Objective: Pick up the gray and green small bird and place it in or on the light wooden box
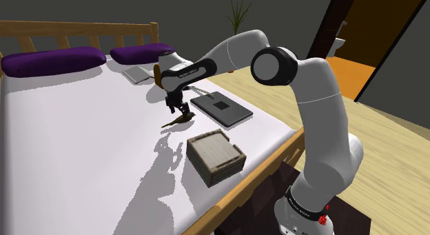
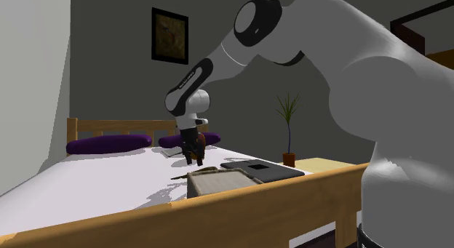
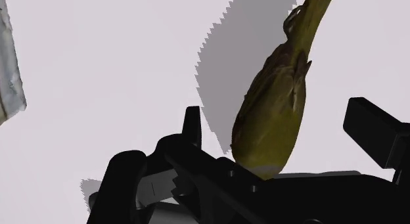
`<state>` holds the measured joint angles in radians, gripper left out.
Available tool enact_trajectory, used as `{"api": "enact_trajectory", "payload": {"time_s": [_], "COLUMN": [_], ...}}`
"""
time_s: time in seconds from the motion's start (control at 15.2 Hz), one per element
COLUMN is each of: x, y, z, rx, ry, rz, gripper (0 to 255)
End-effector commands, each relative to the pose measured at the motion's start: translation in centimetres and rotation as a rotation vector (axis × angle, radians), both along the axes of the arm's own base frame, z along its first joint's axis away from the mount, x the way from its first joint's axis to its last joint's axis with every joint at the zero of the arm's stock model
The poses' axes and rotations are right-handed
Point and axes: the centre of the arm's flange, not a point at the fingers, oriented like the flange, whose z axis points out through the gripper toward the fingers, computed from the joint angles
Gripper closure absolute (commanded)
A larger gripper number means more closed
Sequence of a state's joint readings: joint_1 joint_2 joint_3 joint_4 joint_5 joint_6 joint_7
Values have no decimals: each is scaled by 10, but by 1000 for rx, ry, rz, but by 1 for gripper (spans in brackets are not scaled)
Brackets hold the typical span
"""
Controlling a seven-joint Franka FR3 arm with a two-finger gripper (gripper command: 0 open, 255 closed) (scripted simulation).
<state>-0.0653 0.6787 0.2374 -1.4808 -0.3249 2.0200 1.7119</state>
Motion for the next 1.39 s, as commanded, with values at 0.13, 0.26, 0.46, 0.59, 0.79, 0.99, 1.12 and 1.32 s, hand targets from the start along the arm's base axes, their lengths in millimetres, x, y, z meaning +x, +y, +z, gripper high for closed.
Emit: {"api": "enact_trajectory", "payload": {"time_s": [0.13, 0.26, 0.46, 0.59, 0.79, 0.99, 1.12, 1.32], "x": [13, 12, 11, 11, 11, 11, 11, 11], "y": [-11, -13, -16, -16, -16, -16, -16, -16], "z": [-22, -33, -51, -51, -51, -51, -51, -51], "rx": [-6, -6, -6, -6, -6, -6, -6, -6], "ry": [-1, -1, -1, -1, -1, -1, -1, -1], "rz": [-48, -48, -48, -48, -48, -48, -48, -48], "gripper": [0, 0, 0, 0, 0, 0, 255, 255]}}
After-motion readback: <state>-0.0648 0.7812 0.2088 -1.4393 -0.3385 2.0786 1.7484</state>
